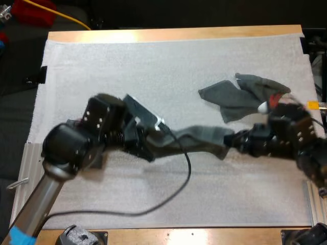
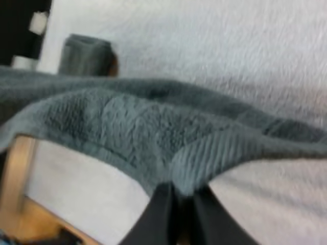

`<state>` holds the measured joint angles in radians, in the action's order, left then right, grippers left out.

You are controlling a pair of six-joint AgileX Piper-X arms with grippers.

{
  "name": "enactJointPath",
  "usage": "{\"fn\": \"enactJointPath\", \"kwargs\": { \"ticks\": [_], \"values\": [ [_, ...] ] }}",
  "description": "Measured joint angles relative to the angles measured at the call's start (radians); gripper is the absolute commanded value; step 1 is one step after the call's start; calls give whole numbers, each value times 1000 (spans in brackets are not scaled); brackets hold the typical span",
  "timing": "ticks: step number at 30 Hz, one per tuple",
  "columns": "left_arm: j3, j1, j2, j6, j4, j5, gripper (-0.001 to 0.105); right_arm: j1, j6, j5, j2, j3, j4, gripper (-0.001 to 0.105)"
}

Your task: Pick towel from pile, fold and stack

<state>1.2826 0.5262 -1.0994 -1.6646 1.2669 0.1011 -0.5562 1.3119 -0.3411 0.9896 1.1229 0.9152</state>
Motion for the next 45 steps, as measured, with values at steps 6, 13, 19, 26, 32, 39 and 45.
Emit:
{"fn": "enactJointPath", "kwargs": {
  "ticks": [6, 13, 19, 26, 32, 39, 45],
  "values": [
    [0, 53, 58, -6, 87, -84, 0, -148, -13, 145, -80, 0, 85, 2],
    [0, 142, 131, -56, 166, -91, 0, -293, -96, 235, -145, 3, 142, 2],
    [0, 342, 142, -198, 245, -181, 0, -463, -203, 316, -187, 5, 206, 2],
    [-1, 458, 142, -301, 275, -226, 0, -573, -256, 402, -192, 25, 273, 2],
    [-78, 461, 129, -314, 274, -281, 0, -583, -258, 464, -174, 25, 294, 2],
    [-179, 461, 111, -311, 156, -295, 0, -583, -256, 591, -55, 25, 298, 2],
    [-183, 429, 55, -282, 89, -295, 0, -565, -247, 610, 20, 25, 278, 2]
  ]
}}
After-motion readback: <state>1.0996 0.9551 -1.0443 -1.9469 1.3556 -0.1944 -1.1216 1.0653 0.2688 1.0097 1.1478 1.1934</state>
